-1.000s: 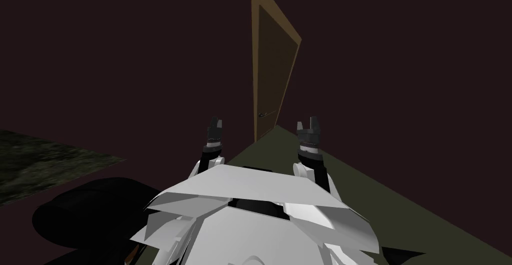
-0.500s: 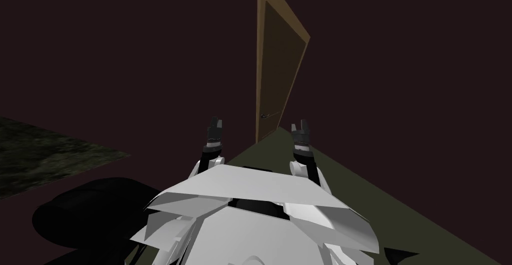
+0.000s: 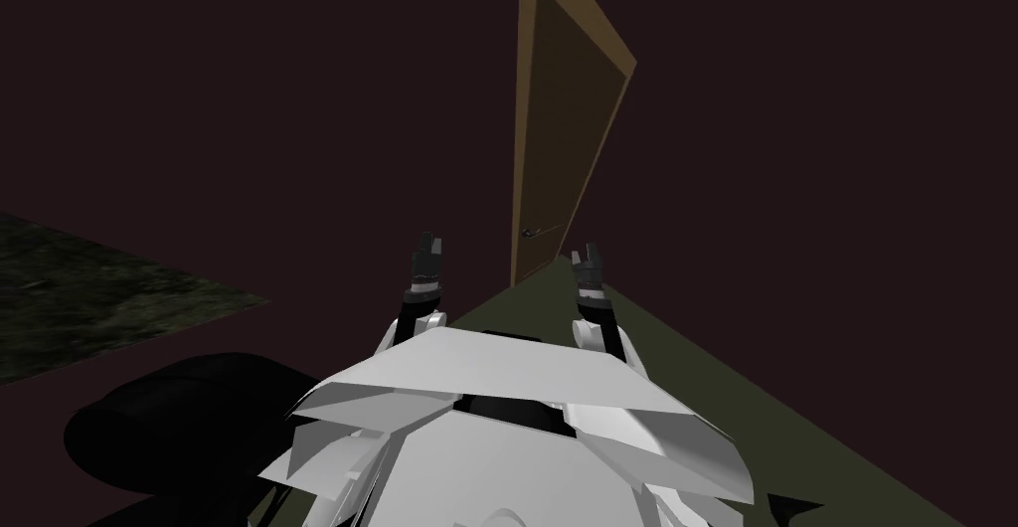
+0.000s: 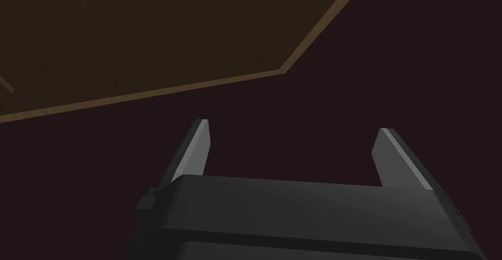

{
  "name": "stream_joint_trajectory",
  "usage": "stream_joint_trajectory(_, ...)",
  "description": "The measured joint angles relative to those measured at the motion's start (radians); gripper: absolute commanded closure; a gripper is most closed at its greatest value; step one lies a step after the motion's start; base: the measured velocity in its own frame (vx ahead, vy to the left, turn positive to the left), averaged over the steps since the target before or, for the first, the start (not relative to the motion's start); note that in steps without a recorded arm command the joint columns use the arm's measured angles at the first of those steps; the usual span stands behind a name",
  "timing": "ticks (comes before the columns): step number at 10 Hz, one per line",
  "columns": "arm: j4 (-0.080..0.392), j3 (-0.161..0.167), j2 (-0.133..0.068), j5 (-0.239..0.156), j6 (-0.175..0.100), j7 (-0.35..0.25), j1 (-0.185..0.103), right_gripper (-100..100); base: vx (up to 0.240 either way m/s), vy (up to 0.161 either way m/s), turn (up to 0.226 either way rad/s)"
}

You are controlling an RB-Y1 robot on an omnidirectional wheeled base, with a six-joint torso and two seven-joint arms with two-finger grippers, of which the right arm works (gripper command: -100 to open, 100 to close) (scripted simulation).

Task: Pull the door open

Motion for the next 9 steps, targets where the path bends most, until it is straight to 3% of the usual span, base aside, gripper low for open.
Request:
stream_joint_trajectory(5,0.157,0.012,-0.038,-0.009,-0.038,-0.025,-0.065,-100,0.061,-0.052,0.129)
stream_joint_trajectory(9,0.256,0.023,-0.055,-0.011,-0.062,-0.037,-0.095,-100,0.049,-0.044,0.118)
